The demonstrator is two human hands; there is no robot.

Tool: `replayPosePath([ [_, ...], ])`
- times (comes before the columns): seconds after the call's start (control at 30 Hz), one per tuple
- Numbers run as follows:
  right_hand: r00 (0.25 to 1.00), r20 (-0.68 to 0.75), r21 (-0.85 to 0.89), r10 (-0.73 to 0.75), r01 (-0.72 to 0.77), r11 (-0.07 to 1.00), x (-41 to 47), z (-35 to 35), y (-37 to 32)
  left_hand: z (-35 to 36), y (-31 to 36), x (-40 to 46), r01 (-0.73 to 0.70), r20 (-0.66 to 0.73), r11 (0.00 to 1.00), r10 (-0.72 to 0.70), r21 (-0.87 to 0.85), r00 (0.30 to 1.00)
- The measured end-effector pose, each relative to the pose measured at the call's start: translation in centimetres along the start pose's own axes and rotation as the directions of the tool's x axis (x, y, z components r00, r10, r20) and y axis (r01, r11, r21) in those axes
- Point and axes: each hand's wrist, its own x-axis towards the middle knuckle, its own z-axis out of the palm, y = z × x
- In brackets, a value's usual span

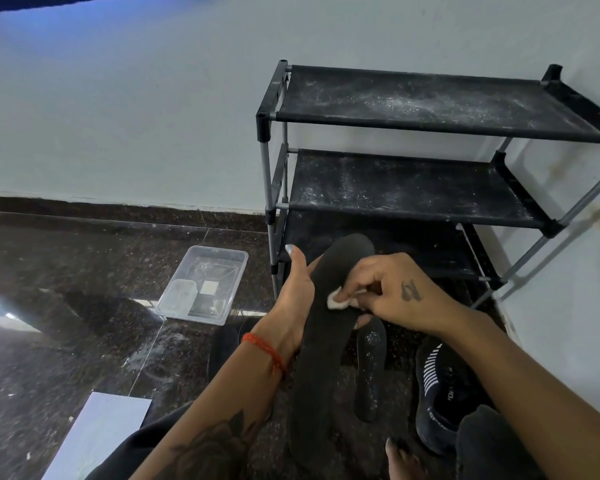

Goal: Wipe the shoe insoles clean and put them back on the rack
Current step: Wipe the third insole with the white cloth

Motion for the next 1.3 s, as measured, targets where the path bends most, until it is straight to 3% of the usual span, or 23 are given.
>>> replayPosePath([
  [0.07,0.996,0.015,-0.105,0.083,-0.081,0.991,-0.5,-1.1,0.3,0.0,0.1,-0.2,0.014,0.006,1.000,-0.014,-0.014,1.000],
  [0.13,0.976,-0.123,-0.134,0.181,-0.197,0.971,-0.8,-2.1,0.5,-0.1,0.2,-0.3,0.047,0.021,0.998,-0.047,-0.044,0.999],
  [0.2,0.905,-0.318,0.065,0.282,-0.276,0.959,-0.8,-2.4,0.5,0.1,0.1,-0.5,0.088,0.044,0.992,-0.085,-0.085,0.995],
  [0.23,0.875,-0.332,0.252,0.351,-0.276,0.927,-0.6,-2.1,0.5,0.2,0.1,-0.5,0.099,0.051,0.990,-0.094,-0.101,0.994],
  [0.3,0.860,-0.216,0.552,0.461,-0.282,0.785,-0.3,-1.0,-0.1,0.0,0.0,-0.2,0.087,0.046,0.991,-0.082,-0.105,0.996],
  [0.37,0.857,-0.191,0.564,0.479,-0.304,0.768,0.0,0.1,0.0,0.0,0.0,-0.1,0.082,0.061,0.992,-0.076,-0.096,0.995],
  [0.53,0.739,-0.450,0.520,0.501,-0.239,0.820,0.8,-0.5,1.5,0.2,-0.2,-1.1,0.136,0.234,0.988,-0.116,-0.069,0.965],
  [0.6,0.720,-0.519,0.392,0.461,-0.279,0.877,0.8,-0.6,1.9,0.4,-0.4,-1.1,0.115,0.254,0.992,-0.100,-0.043,0.962],
  [0.7,0.764,-0.613,-0.053,0.202,-0.294,0.954,0.9,0.2,1.8,0.6,-0.5,-0.8,0.063,0.229,0.998,-0.062,0.000,0.971],
  [0.73,0.780,-0.610,-0.129,0.137,-0.269,0.954,1.1,0.6,1.7,0.5,-0.6,-0.7,0.052,0.220,0.999,-0.054,0.011,0.974],
  [0.83,0.833,-0.550,-0.157,0.063,-0.177,0.971,1.5,1.7,0.8,0.3,-0.6,-0.4,0.015,0.170,0.997,-0.029,0.081,0.985],
  [0.93,0.879,-0.470,-0.153,-0.082,0.010,0.988,1.4,2.2,0.0,0.0,-0.4,-0.1,-0.002,0.106,0.991,-0.012,0.130,0.994],
  [1.03,0.942,-0.283,-0.097,-0.181,0.160,0.982,0.7,1.6,-0.5,-0.4,0.1,0.1,-0.027,0.060,0.992,0.020,0.125,0.998],
  [1.17,0.988,-0.038,-0.154,-0.147,0.140,0.978,-0.3,-0.3,-0.1,-0.6,0.1,0.0,-0.055,0.064,0.993,0.049,0.102,0.997],
  [1.23,0.974,-0.146,-0.265,-0.173,0.129,0.955,-0.3,-0.7,0.8,-0.4,0.0,-0.2,-0.024,0.095,0.998,0.019,0.054,0.995],
  [1.3,0.902,-0.392,-0.292,-0.180,0.063,0.954,0.0,-0.7,1.3,-0.2,-0.2,-0.4,0.017,0.143,1.000,-0.019,0.012,0.990],
])
